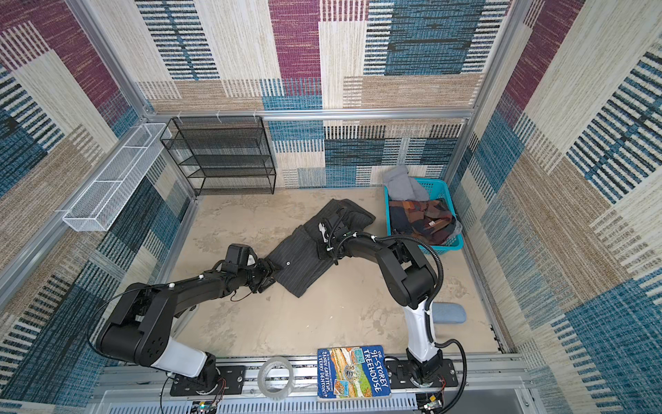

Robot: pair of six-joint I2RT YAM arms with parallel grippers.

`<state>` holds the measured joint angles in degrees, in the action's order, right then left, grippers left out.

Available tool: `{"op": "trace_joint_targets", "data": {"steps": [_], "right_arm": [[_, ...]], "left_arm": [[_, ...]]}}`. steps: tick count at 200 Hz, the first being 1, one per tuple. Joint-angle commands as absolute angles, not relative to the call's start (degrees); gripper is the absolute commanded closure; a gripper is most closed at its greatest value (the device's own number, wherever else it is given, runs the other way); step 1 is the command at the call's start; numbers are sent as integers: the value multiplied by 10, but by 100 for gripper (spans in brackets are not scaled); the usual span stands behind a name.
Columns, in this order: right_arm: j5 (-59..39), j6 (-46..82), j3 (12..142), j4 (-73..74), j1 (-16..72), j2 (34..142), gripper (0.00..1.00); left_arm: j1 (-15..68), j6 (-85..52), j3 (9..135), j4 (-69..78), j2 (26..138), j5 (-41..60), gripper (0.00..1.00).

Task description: Fold and stack the long sleeve shirts

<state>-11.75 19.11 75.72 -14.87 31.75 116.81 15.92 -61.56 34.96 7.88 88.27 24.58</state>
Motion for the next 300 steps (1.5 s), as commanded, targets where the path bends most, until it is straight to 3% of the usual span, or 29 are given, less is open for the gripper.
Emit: {"op": "trace_joint_targets", "data": {"steps": [1, 95, 149, 194, 256, 300], "right_arm": [[-97, 212, 750, -134, 318, 1178, 79], [-116, 324, 762, -125, 318, 1207, 83], [-108, 371, 713, -133, 358, 1182, 83], [-114, 396, 719, -151, 414, 1163, 82], [-60, 366, 780, -205, 407, 1120, 79], [-57, 345, 786, -213, 395, 1099, 78]], "left_arm": [[162, -632, 339, 115, 896, 244, 35], [179, -652, 294, 137, 856, 212, 37], [127, -578, 386, 19, 876, 171, 37], [60, -528, 465, -19, 929, 215, 37], [36, -405, 459, -127, 869, 253, 37], [26, -331, 482, -144, 897, 281, 39]]}}
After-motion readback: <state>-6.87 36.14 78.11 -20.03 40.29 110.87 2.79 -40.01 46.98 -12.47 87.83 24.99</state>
